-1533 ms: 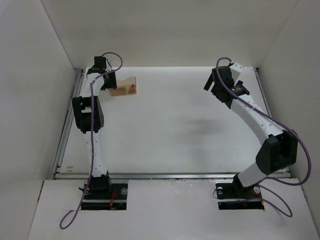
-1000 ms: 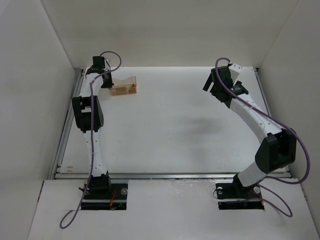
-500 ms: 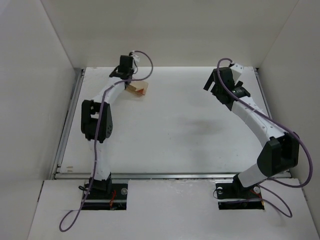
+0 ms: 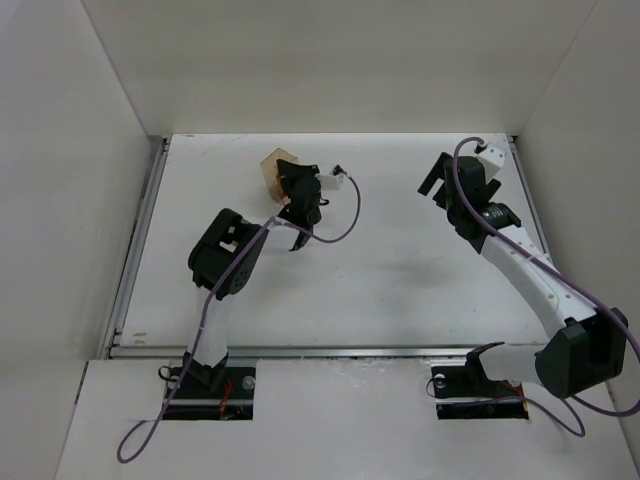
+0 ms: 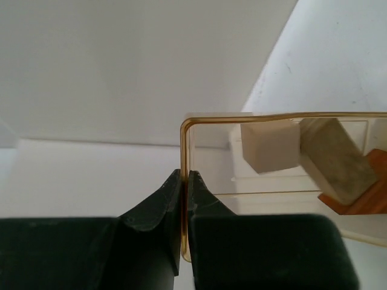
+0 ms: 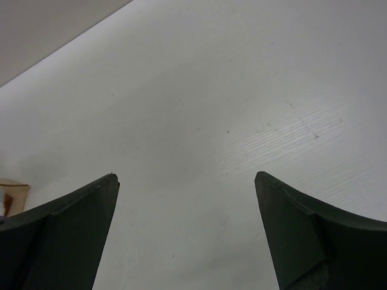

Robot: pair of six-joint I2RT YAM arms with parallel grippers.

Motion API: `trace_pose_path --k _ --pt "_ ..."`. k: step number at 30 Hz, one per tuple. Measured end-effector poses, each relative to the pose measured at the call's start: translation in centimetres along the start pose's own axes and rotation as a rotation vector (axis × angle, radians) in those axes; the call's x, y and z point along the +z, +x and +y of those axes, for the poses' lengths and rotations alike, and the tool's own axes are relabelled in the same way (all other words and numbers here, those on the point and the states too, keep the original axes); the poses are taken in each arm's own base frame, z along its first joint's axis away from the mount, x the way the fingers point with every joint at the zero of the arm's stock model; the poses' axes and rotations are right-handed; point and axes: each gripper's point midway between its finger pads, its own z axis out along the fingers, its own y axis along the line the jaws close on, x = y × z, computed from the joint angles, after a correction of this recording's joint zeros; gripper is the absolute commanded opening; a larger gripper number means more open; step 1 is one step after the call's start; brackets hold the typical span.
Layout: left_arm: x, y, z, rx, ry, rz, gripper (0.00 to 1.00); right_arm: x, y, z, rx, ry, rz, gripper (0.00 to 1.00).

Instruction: Build the wood block tower

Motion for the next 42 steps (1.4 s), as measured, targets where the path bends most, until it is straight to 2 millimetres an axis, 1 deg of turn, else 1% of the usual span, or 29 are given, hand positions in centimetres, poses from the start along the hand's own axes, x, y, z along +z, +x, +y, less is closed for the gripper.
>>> trace_pose_path --k 1,6,8,10,16,24,33,36,38,39,40,42 --pt "-0.5 -0.6 -0.5 0.063 -0.019 -0.024 0.00 -0.2 -0.1 -0.1 0.004 -0.003 -0.005 1.00" --pt "-2.6 -3.8 -1.3 0.294 -0.102 -0.133 0.00 -0.9 -0.5 -0.3 0.019 -0.017 -0.024 1.00" --pt "-3.4 -4.9 -1.7 0.366 -0.124 -0.173 0.00 -1.0 -0.7 -0.2 0.023 -0.021 -0.029 1.00" --pt "-4.1 -5.5 -1.9 0.416 -0.139 -0.200 0.00 -1.1 -0.8 -0.2 0.028 -0.024 -0.033 1.00" --pt "-5.5 -5.9 -2.6 0.476 -0.160 -0.252 0.00 -1.0 -0.9 0.0 0.044 -0.029 -0.037 1.00" --pt "-5.9 -5.6 -2.5 0.491 -0.167 -0.233 0.00 -1.3 -0.5 -0.1 0.062 -0.037 -0.030 1.00" --pt "-6.5 -5.7 -2.6 0.496 -0.163 -0.214 0.00 -1.5 -0.8 0.0 0.069 -0.049 -0.034 1.00" --pt "-6.3 -5.5 -2.0 0.483 -0.163 -0.165 0.00 -1.6 -0.7 0.1 0.070 -0.056 -0.030 1.00" --pt "-5.5 -5.3 -0.9 0.416 -0.158 -0.092 0.00 -1.6 -0.7 0.2 0.070 -0.060 -0.027 1.00" --pt "-4.9 -4.9 -0.3 0.355 -0.157 -0.047 0.00 -1.7 -0.7 0.3 0.071 -0.065 -0.024 1.00" --pt "-4.1 -4.5 0.3 0.254 -0.152 -0.002 0.00 -1.7 -0.6 0.4 0.072 -0.069 -0.023 1.00" --pt "-1.4 -4.2 1.2 0.099 -0.098 0.064 0.00 -1.9 -0.5 0.6 0.070 -0.085 -0.015 1.00"
